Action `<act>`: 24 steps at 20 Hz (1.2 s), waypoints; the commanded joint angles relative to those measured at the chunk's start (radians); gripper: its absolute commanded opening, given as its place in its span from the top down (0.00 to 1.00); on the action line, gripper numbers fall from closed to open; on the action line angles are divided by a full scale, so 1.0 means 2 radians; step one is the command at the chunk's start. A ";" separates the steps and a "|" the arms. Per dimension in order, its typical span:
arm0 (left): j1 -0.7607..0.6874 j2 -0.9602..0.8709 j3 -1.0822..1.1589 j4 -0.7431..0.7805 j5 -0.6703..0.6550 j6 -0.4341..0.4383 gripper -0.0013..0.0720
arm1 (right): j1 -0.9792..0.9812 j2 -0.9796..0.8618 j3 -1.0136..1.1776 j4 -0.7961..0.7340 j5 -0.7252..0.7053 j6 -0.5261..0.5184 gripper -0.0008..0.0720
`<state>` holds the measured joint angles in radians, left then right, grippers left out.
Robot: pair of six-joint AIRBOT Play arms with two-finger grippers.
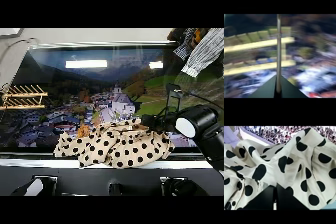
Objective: Fold the clothes and pants, and hang the long-sleeved shirts on hangers.
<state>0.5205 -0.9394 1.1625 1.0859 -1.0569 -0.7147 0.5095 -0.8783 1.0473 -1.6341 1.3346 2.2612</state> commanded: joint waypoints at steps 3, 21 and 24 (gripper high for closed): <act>-0.150 0.167 -0.115 -0.007 -0.032 -0.027 0.96 | 0.000 0.000 0.000 -0.014 -0.001 0.007 0.96; -0.391 0.344 -0.202 -0.072 -0.216 -0.128 0.96 | 0.000 -0.021 0.000 -0.068 -0.011 0.028 0.96; -0.391 0.353 -0.202 -0.072 -0.224 -0.141 0.96 | 0.000 -0.031 0.000 -0.072 -0.011 0.033 0.96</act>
<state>-0.2558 -0.2497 0.7586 0.9489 -1.4742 -0.9714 0.5095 -0.9218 1.0473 -1.7634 1.3121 2.3180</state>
